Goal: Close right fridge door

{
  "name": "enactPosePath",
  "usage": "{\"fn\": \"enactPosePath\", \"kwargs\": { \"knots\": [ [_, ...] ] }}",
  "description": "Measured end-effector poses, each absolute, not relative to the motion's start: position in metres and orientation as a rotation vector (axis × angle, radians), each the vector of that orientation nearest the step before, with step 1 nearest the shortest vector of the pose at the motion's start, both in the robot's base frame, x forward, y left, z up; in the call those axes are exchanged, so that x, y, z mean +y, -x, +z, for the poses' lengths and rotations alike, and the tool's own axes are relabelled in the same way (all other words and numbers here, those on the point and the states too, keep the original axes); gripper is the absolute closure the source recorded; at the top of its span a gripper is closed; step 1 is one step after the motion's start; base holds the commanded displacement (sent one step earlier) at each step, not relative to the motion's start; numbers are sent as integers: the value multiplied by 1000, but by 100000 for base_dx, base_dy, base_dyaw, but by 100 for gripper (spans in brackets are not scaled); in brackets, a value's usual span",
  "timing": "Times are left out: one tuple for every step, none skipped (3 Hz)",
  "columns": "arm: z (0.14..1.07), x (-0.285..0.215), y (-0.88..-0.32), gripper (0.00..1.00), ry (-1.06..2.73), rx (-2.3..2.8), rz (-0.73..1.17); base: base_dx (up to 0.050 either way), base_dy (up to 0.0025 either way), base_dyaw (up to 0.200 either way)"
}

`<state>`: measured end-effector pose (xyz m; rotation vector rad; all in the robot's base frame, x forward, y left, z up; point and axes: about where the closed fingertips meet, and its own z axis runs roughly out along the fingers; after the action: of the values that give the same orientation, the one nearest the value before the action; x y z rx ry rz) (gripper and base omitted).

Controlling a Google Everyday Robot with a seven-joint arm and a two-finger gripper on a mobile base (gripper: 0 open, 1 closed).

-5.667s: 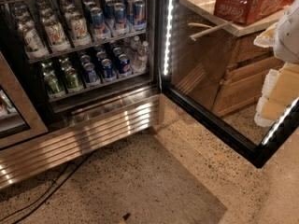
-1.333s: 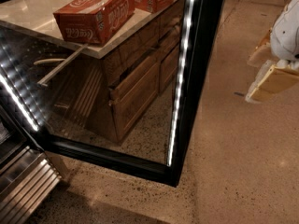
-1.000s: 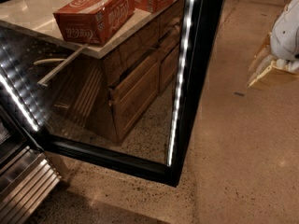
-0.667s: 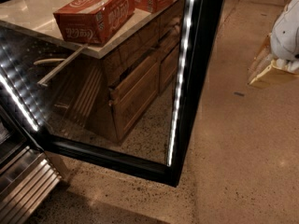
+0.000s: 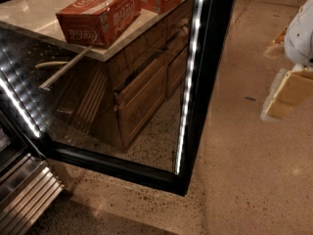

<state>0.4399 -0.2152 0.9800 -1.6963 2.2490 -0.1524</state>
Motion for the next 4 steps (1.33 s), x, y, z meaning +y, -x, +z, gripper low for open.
{"fn": "enactPosePath", "kwargs": {
  "knots": [
    [980, -215, -440, 0, 1694, 2251, -154, 0, 0, 0],
    [980, -216, -439, 0, 1691, 2255, -157, 0, 0, 0],
    [980, -215, -438, 19, 1690, 2257, -160, 0, 0, 0],
    [980, -215, -438, 42, 1689, 2258, -163, 0, 0, 0]
  ]
}}
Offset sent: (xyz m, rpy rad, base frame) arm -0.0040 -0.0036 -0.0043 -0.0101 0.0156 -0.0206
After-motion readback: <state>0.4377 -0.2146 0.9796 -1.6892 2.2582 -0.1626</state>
